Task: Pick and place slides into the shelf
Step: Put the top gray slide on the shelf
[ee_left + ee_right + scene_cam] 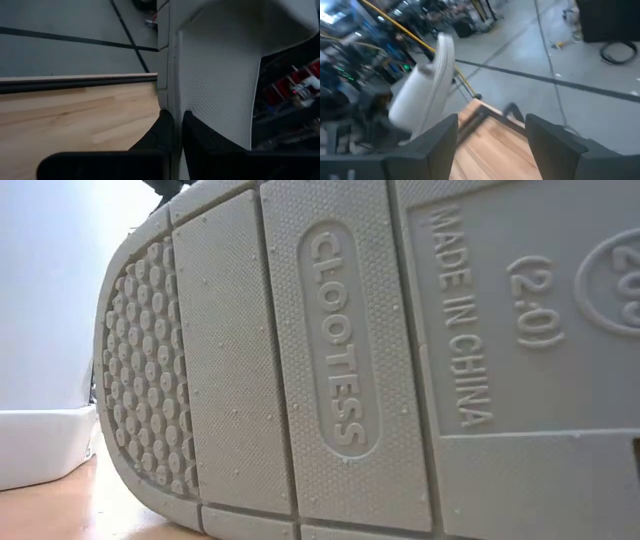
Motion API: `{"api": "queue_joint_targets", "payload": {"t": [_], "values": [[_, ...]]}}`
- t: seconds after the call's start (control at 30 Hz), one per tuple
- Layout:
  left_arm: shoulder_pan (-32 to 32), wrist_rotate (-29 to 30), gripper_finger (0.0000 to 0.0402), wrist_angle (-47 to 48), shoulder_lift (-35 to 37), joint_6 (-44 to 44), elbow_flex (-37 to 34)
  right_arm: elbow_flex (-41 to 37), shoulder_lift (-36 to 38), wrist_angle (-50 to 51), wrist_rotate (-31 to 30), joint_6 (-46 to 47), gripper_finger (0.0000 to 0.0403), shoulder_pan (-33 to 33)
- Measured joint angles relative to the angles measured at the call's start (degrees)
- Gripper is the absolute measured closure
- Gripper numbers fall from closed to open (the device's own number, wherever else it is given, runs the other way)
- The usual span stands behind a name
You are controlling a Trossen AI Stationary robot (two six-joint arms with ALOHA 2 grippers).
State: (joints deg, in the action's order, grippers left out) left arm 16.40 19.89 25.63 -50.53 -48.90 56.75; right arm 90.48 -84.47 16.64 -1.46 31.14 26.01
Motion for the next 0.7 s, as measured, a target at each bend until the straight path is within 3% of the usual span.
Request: {"api": "queue_joint_targets", "payload": {"t": [0.27, 0.43, 0.7], "values": [[-7.7, 8.3, 0.0379, -2.8, -1.8, -0.2, 0.0, 0.0, -4.7, -10.0, 10.9, 3.6, 0.0114, -0.5], [-9.0, 9.5, 0.0379, -2.1, -3.1, 0.0, 0.0, 0.0, -8.0, -18.7, 15.7, 9.4, 0.0062, -2.4], [-10.4, 9.9, 0.0380, -1.4, -5.3, -0.4, 0.0, 0.0, -11.5, -23.1, 14.5, 15.1, 0.0022, -3.3]]}}
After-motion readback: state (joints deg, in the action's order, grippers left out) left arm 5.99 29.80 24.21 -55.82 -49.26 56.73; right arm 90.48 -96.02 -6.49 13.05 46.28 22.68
